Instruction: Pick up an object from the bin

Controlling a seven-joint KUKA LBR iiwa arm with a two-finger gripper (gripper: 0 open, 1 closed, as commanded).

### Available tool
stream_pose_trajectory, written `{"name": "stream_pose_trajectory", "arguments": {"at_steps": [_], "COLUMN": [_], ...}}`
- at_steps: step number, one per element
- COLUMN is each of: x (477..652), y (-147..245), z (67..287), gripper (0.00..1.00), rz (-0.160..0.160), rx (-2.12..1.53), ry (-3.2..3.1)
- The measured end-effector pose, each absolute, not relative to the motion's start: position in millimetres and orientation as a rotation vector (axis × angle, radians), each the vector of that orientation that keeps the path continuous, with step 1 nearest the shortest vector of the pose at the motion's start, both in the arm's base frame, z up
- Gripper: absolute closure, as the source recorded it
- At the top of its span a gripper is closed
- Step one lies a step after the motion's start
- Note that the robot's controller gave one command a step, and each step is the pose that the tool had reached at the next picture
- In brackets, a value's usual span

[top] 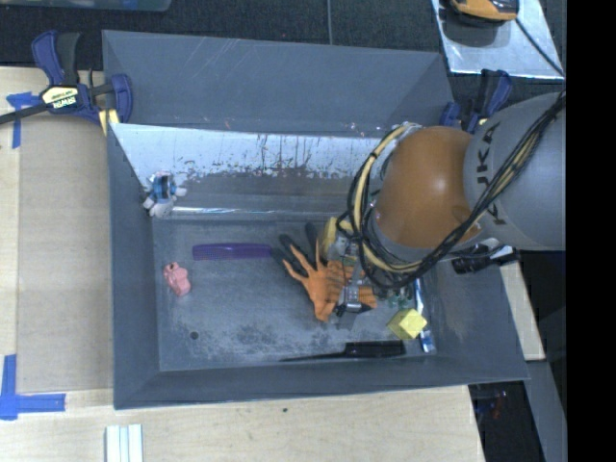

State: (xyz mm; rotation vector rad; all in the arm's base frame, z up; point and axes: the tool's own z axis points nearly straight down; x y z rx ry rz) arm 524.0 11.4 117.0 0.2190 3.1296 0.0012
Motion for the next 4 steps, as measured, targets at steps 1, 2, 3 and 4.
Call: {"name": "stream_pose_trajectory", "arguments": {"at_steps": [1,2,3,4], "x": [548.8,551.1,551.4,552.9], "y": [-43,-33,-45,-26], "z": [78,73,74,75], "gripper": [0.00,0.00,0.00,1.00], "rz": [0.004,-0.002,0.007,0.002], "rx": [0.003,0.193,0.057,0.214], "ry": [3.134,3.132,3.133,3.125]}}
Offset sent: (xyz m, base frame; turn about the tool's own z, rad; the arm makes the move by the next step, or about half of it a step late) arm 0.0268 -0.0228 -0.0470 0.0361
